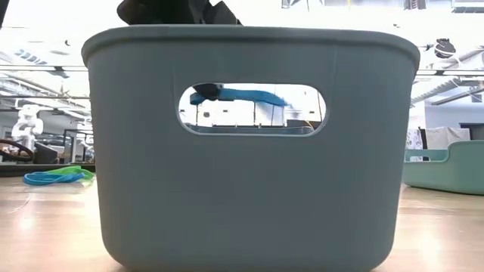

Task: Sort rubber bands into baskets
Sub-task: Put the blue rubber band into the blue bin

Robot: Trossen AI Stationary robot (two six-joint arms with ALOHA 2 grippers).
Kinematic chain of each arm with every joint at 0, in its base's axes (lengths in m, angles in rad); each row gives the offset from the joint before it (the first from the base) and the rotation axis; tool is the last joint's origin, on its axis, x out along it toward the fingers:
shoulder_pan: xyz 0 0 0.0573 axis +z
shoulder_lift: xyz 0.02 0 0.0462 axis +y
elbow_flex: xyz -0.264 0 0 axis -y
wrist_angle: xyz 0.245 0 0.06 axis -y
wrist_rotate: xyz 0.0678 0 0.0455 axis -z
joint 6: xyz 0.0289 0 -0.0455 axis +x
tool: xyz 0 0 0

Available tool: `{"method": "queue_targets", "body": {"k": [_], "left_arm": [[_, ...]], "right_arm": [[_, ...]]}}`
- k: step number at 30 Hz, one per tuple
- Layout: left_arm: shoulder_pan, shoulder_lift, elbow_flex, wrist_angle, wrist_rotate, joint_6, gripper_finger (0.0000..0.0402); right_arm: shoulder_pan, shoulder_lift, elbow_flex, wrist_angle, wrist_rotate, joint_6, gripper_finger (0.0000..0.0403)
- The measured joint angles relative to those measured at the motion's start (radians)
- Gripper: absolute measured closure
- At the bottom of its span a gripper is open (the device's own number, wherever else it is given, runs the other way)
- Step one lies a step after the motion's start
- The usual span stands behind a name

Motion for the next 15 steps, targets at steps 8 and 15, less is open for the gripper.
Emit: {"method": "queue_targets", "body": {"k": [8, 15], "left_arm": [[-0.001, 0.000, 0.000, -0.013, 0.004, 0.001, 0.0344], [0.001, 0.000, 0.000, -0.012, 0.004, -0.017, 0.0312]], "right_arm": [[-0.003, 0.000, 0.000, 0.016, -0.023, -0.028, 0.0266], [-0.003, 0.000, 0.000, 0.016, -0.023, -0.046, 0.0266]]}}
